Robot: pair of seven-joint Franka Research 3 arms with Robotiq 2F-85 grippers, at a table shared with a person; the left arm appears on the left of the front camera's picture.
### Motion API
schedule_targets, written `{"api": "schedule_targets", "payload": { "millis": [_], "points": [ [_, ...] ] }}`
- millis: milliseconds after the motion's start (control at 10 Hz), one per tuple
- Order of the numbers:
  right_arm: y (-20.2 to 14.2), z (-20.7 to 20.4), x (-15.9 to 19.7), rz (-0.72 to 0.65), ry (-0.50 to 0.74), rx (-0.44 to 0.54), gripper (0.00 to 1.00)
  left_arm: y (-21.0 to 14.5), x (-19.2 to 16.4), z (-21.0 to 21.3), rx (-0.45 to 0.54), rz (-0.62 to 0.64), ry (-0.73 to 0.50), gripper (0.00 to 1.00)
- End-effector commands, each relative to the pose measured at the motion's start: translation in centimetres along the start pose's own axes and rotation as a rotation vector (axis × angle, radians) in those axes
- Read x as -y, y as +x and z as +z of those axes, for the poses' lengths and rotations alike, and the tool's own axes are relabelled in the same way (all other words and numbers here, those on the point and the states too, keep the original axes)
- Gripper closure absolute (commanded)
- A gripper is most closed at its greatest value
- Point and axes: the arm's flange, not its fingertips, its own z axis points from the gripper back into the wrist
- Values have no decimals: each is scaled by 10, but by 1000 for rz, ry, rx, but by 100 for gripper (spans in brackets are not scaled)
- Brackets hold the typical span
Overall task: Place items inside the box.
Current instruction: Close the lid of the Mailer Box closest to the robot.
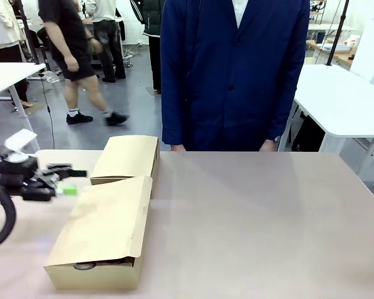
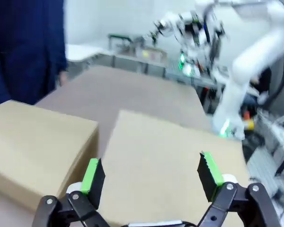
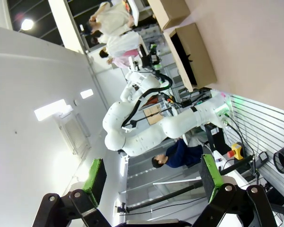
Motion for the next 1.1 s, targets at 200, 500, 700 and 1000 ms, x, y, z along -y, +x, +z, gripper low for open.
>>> {"api": "schedule_targets", "payload": {
  "millis": [200,500,700,1000],
  "points": [
    [-2,0,-3,0,4,12,0,29,109,47,-120,420,273,0],
    [-2,0,-3,0,4,12,0,51,105,94,-79,806,179,0],
    [-2,0,-3,0,4,12,0,45,38,112,-160,550,325,0],
    [-2,0,-3,0,4,12,0,45,38,112,-160,550,325,0]
  ]
}}
